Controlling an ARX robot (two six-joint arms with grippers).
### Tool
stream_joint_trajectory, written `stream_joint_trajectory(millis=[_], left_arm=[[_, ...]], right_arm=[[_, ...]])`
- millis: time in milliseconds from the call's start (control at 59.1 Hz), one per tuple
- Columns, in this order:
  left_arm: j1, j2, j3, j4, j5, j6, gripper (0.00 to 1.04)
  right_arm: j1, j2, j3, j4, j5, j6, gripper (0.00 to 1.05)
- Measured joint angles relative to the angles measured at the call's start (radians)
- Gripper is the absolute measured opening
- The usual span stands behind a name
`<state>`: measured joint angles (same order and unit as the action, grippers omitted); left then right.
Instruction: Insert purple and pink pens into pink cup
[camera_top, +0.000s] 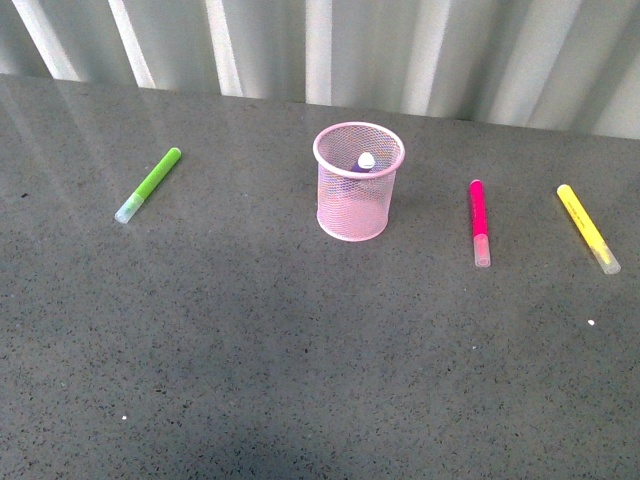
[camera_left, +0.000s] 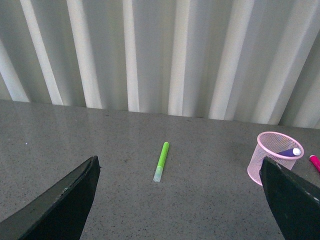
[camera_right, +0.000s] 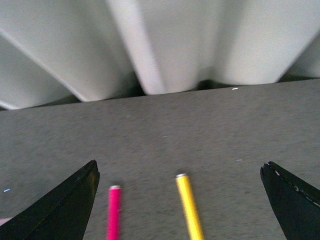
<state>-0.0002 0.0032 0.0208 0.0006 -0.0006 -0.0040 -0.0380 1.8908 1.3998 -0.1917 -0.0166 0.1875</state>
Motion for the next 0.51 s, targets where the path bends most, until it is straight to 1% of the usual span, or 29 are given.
stream_joint_trajectory(millis=[118, 322, 508], left_arm=[[0.0, 0.0, 0.0, 0.0, 0.0, 0.0, 0.98], [0.0, 0.0, 0.0, 0.0, 0.0, 0.0, 0.98], [0.0, 0.0, 0.0, 0.0, 0.0, 0.0, 0.98]], right_arm=[[0.05, 0.076, 0.066, -0.062, -0.008, 0.05, 0.98], [0.049, 0.199, 0.072, -0.068, -0.031, 0.137, 0.98], [0.058, 0.254, 0.071, -0.055, -0.045, 0.182, 0.98]])
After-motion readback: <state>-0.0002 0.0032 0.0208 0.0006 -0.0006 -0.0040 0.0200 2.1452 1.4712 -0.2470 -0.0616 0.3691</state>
